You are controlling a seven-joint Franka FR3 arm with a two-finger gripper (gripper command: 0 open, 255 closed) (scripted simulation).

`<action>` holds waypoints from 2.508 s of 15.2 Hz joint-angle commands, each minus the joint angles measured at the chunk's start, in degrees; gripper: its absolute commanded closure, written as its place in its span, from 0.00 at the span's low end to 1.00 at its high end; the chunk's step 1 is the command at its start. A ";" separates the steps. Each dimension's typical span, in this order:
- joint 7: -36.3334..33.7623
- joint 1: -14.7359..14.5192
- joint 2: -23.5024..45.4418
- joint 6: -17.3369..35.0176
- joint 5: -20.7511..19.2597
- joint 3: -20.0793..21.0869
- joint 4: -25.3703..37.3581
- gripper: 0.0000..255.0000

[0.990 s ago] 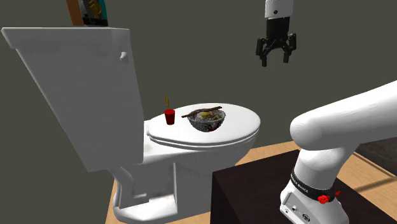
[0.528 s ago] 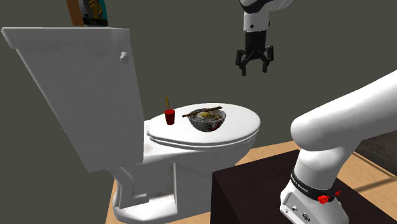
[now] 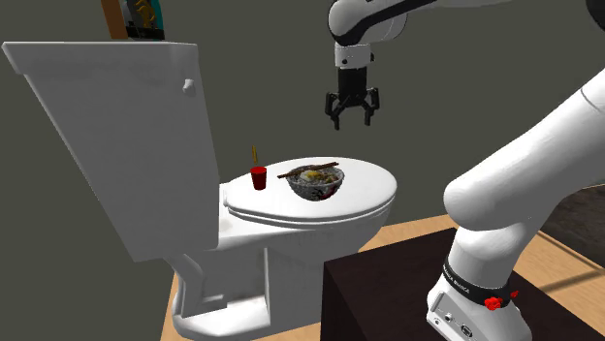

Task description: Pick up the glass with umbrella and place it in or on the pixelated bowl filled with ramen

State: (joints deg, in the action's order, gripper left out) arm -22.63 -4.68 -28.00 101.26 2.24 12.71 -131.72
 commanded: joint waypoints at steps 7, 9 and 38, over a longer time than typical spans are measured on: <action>-8.23 -1.28 14.63 9.27 -0.14 6.30 6.04 0.00; -10.36 -1.61 18.62 11.06 -0.97 7.59 8.30 0.00; -26.71 -10.34 55.01 20.55 -14.75 10.16 34.12 0.00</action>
State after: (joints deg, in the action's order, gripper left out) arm -49.35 -15.02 27.01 121.78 -12.50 22.87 -97.58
